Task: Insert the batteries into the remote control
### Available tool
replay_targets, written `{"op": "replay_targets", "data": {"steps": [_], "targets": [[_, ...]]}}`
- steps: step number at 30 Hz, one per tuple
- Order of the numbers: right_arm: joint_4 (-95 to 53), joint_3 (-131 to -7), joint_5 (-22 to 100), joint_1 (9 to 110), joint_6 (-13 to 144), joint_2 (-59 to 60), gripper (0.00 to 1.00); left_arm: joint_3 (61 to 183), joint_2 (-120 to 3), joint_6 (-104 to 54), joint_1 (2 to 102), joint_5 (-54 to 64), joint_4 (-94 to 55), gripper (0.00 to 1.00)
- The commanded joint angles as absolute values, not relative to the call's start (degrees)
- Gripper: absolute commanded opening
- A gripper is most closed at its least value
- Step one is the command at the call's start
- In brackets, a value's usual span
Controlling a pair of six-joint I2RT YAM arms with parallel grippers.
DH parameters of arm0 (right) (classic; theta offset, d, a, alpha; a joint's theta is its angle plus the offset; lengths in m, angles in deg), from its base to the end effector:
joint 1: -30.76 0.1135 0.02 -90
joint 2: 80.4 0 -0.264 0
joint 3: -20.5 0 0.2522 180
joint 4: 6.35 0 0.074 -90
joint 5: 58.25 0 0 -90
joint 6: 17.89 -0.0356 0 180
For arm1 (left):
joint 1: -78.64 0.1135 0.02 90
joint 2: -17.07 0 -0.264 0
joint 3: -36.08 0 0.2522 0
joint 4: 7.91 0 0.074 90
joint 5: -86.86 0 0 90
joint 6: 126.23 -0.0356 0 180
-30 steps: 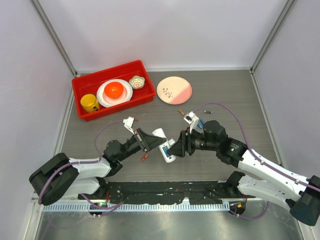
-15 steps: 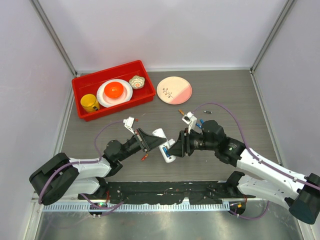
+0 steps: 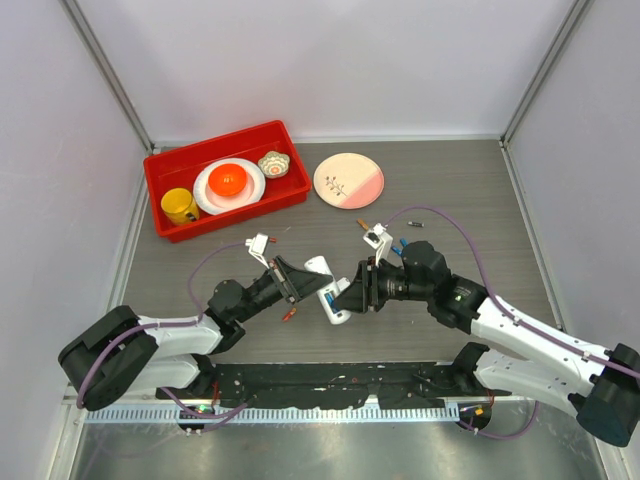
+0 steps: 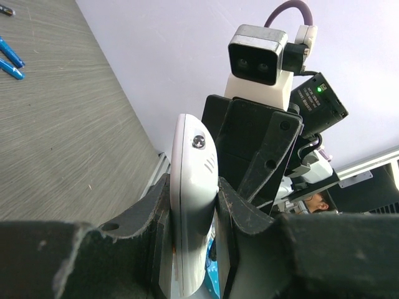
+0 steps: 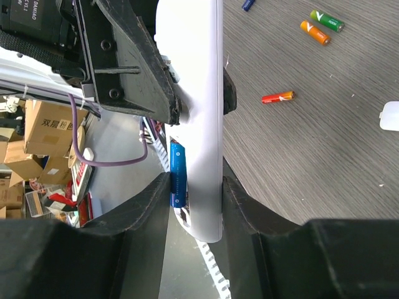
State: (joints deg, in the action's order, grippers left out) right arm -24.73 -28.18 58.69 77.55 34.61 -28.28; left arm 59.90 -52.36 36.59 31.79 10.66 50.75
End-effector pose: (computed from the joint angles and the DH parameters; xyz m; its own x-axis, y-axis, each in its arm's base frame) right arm 0.1305 0.1625 0.2674 -0.7728 -0.0300 -0.6340 -0.5890 0.4060 0.6987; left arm 0.1370 -0.1586 0.2050 -0.7831 -0.5212 -0.3392 0.4038 -0.0113 -0.9148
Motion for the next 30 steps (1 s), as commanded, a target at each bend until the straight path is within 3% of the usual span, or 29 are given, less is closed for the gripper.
{"op": "replay_targets", "data": {"steps": [1,30], "targets": [[-22.4,-27.7,56.6,78.0,33.9,-27.2,0.4,62.2,-50.3,36.6,31.5,9.5,66.2,0.0],[-18.5,-28.3,51.4,80.3,31.5,-23.0,0.37,62.1,-49.9,34.3,29.6,7.3,66.7,0.0]]}}
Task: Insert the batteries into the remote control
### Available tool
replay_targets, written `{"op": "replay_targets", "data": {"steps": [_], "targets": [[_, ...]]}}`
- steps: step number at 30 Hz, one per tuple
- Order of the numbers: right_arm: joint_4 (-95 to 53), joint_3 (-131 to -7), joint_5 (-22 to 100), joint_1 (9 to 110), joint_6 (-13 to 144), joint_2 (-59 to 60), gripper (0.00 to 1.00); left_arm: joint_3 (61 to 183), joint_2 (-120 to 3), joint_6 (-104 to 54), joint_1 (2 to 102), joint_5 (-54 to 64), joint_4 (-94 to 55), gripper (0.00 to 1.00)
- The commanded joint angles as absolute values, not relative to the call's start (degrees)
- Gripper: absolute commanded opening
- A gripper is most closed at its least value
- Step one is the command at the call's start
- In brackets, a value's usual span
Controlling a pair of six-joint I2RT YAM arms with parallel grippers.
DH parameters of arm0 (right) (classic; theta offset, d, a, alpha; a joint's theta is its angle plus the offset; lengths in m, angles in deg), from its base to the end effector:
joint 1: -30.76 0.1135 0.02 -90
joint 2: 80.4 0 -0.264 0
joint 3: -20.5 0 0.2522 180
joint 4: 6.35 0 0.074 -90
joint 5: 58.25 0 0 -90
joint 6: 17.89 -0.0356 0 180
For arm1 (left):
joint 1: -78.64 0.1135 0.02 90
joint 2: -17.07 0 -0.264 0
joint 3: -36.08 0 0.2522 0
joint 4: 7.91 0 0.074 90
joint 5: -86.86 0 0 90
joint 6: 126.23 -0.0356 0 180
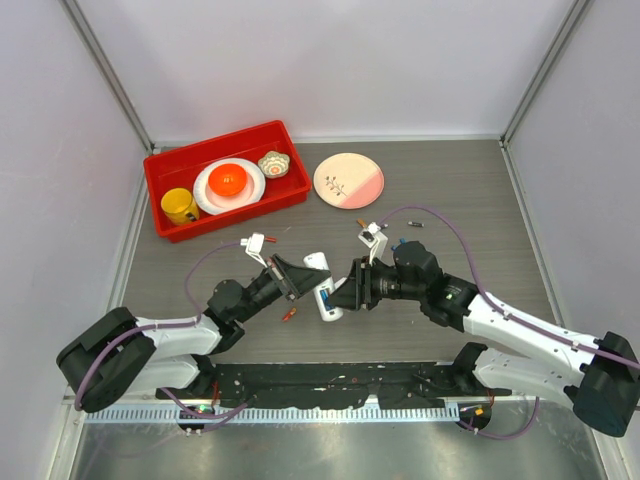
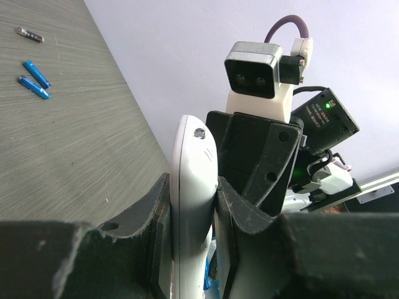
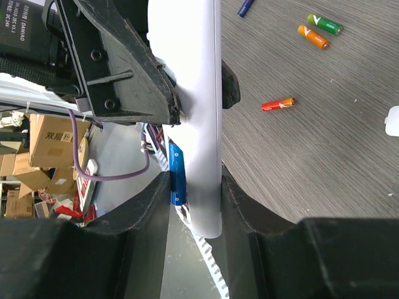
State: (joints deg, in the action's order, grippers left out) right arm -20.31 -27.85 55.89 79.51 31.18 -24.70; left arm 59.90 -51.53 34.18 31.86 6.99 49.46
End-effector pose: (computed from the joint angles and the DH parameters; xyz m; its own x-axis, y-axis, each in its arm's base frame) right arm 0.1345 0.1754 0.2606 -0.7951 0.0001 -0.6065 -0.5512 0.4172 0.7226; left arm 0.1386 -0.1567 0.2054 -0.7365 -0.5705 -0.3633 0.4206 0.0344 -0.9066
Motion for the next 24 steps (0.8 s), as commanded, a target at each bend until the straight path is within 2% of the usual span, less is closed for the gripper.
{"op": "replay_targets", "data": {"steps": [1,13,24], "targets": [[-18.7,-28.4,51.2,80.3,31.5,-22.9,0.37,62.1,-49.9,34.3,29.4,7.1,66.6,0.0],[-19.5,-28.8,46.7,80.6,30.4,-22.4,0.37,61.7,-48.0,32.1,27.8,4.5,63.6,0.0],[-19.0,-29.1,44.2,81.3,28.8,-20.3,0.22,61.4,-48.2,31.3,26.9,3.2,63.3,0.0]]}}
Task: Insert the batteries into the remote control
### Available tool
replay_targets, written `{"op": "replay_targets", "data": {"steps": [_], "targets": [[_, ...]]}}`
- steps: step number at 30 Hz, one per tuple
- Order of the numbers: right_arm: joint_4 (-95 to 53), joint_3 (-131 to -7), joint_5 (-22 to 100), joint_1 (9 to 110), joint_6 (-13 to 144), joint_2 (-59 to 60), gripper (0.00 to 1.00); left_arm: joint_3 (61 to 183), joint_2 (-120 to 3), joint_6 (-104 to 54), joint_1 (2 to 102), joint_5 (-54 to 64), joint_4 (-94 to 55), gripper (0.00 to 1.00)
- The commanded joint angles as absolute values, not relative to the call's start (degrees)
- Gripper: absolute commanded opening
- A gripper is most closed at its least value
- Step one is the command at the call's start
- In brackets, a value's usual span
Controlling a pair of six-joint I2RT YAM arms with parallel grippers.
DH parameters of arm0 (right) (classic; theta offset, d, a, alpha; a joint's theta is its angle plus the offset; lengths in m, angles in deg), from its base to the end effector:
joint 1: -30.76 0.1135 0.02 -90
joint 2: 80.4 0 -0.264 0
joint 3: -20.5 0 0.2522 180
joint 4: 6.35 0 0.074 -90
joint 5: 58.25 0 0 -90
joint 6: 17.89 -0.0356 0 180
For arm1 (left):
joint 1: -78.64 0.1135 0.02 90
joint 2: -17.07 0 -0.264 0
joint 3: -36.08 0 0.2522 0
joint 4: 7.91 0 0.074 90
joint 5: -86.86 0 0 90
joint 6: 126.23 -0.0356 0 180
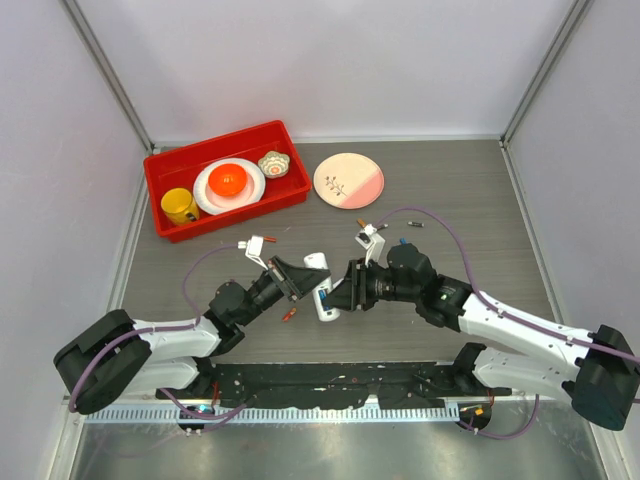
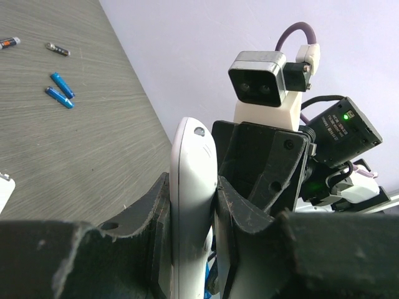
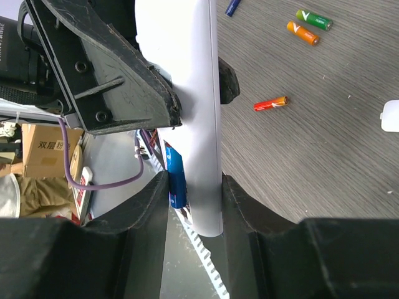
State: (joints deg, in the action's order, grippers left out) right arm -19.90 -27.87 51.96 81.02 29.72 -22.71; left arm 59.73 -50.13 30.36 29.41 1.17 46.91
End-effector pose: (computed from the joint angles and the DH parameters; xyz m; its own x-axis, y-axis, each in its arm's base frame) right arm 0.1355 0.1822 0.2540 -0.8072 0.0187 -0.5900 -0.5158 0.4638 0.7203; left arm 0.1337 -0.1592 0.2045 -0.6865 -0.6052 -0.4031 0.4363 0.1007 -0.8942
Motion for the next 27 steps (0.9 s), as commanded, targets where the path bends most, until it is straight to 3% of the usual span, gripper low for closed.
{"op": "replay_targets", "data": {"steps": [1,8,17,27], "targets": [[-18.9,-29.1,44.1,81.3,28.5,-20.2,0.21,61.4,-48.2,31.2,27.0,3.1,63.3,0.0],[-18.5,-29.1,43.7,81.7,28.2,-20.0,0.19,60.8,-48.1,30.8,26.9,2.4,63.3,0.0],[-19.1,-29.7,46.1,81.7,29.1,-21.8,0.52,59.9,-46.0,29.6,26.8,0.7,60.4,0.0],[-22.0,-31.2,48.5,81.7,31.1,-25.1,0.6,59.9,-44.5,28.9,26.9,-0.8,57.4,0.0]]}}
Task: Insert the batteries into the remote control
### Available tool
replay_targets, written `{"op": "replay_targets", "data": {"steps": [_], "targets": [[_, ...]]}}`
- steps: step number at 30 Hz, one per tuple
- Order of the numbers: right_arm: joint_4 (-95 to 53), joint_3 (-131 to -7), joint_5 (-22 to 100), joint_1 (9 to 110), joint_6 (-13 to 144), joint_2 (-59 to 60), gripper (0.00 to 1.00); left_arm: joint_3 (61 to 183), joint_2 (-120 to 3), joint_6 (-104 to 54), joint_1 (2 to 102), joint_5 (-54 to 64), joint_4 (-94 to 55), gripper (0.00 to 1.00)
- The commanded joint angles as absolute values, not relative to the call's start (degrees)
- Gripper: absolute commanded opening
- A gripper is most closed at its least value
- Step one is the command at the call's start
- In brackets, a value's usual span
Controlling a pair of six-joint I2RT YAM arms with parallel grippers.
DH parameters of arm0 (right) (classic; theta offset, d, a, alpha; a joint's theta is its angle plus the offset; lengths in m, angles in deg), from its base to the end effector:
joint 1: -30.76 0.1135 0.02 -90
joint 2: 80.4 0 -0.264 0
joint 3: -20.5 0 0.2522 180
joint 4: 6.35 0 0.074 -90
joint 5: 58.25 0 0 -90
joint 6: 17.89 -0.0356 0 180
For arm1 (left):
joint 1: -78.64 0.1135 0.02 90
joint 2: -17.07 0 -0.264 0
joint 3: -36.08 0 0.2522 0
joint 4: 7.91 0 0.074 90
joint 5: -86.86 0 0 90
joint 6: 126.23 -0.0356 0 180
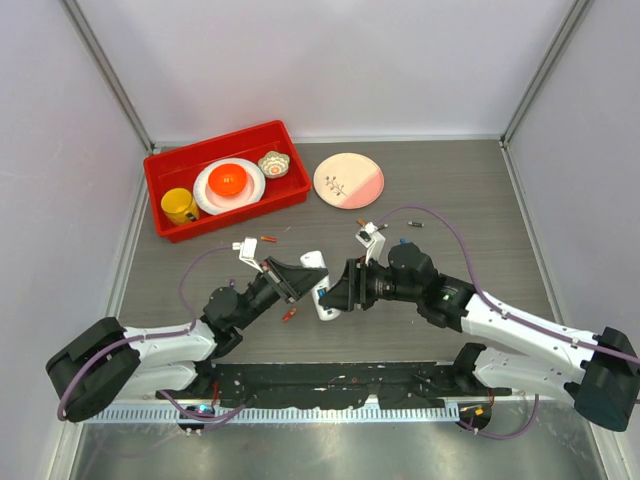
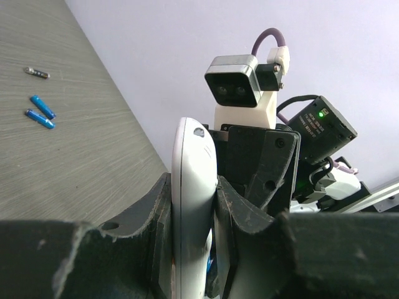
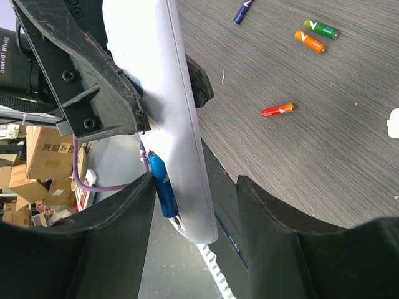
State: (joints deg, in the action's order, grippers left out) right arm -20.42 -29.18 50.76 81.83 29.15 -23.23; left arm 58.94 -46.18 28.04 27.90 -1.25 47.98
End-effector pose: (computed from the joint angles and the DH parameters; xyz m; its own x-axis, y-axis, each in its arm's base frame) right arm 0.1336 0.1839 0.2629 -0.7999 0.0351 -0.5991 -0.5202 0.4571 0.7214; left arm 0.1249 -0.1547 0.2151 -0.6418 -0.6374 -0.4263 0.4970 0.0775 -0.8643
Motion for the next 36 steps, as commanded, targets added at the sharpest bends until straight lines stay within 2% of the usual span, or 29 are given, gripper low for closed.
{"op": "replay_targets", "data": {"steps": [1,13,36], "targets": [[-22.1,-31.2,48.6,81.7,31.3,-25.5,0.6,59.9,-44.5,28.9,26.8,-0.9,57.5,0.0],[-22.0,-31.9,52.8,81.7,32.6,-27.3,0.65,60.5,-45.7,29.4,26.9,-1.1,56.7,0.0],[-18.2,-31.8,54.7,81.3,30.0,-23.1,0.65,61.4,-48.9,30.9,26.9,4.2,62.1,0.0]]}}
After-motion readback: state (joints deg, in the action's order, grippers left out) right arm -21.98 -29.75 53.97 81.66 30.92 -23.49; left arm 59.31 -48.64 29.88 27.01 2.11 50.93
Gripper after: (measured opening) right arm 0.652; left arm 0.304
